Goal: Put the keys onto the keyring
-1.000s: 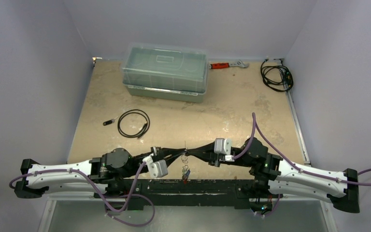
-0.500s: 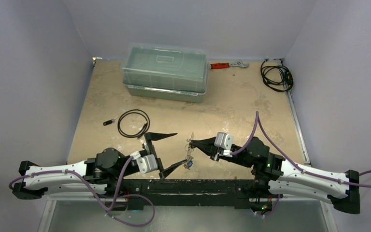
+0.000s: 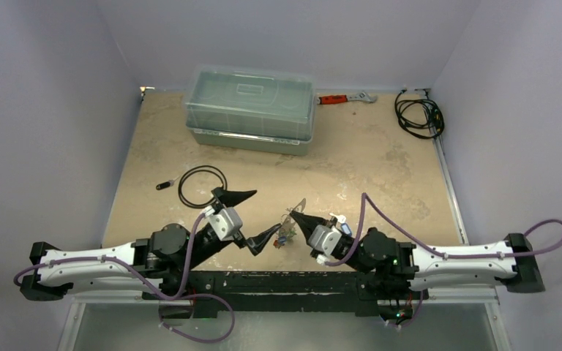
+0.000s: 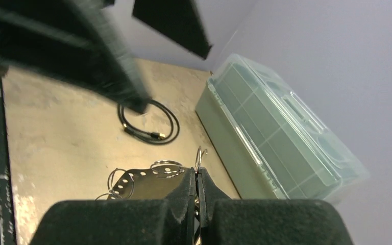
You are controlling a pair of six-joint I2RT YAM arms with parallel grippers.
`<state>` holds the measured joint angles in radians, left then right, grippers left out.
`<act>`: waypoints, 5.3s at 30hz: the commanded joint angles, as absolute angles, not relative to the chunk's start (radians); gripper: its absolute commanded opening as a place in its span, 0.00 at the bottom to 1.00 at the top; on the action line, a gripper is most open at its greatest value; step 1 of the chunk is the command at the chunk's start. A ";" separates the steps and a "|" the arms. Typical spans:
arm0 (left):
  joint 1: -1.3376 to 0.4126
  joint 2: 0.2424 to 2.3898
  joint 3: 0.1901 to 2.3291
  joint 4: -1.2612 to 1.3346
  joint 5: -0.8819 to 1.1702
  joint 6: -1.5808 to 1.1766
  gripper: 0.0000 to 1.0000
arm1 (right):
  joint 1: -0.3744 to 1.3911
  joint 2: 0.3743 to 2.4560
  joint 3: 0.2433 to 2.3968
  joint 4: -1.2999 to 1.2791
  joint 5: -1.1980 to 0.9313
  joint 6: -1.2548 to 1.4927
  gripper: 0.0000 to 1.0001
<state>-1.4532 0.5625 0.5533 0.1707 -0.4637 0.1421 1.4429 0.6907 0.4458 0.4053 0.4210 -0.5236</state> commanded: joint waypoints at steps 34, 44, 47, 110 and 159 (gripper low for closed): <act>-1.424 1.259 0.854 0.123 -0.678 -0.133 0.83 | 0.952 0.765 0.822 0.377 0.806 -0.319 0.00; -1.235 1.523 1.030 -0.041 -0.560 -0.724 0.76 | 0.802 0.756 0.879 0.304 0.775 -0.238 0.00; -1.194 1.558 1.016 0.003 -0.508 -0.807 0.74 | 0.799 0.725 0.858 0.306 0.755 -0.223 0.00; -1.239 2.112 1.409 -0.081 -0.419 -1.046 0.19 | 0.799 0.632 0.779 0.311 0.657 -0.187 0.00; -1.225 0.909 0.850 -0.205 -0.695 -0.244 0.00 | 0.799 0.665 0.798 0.279 0.260 -0.122 0.00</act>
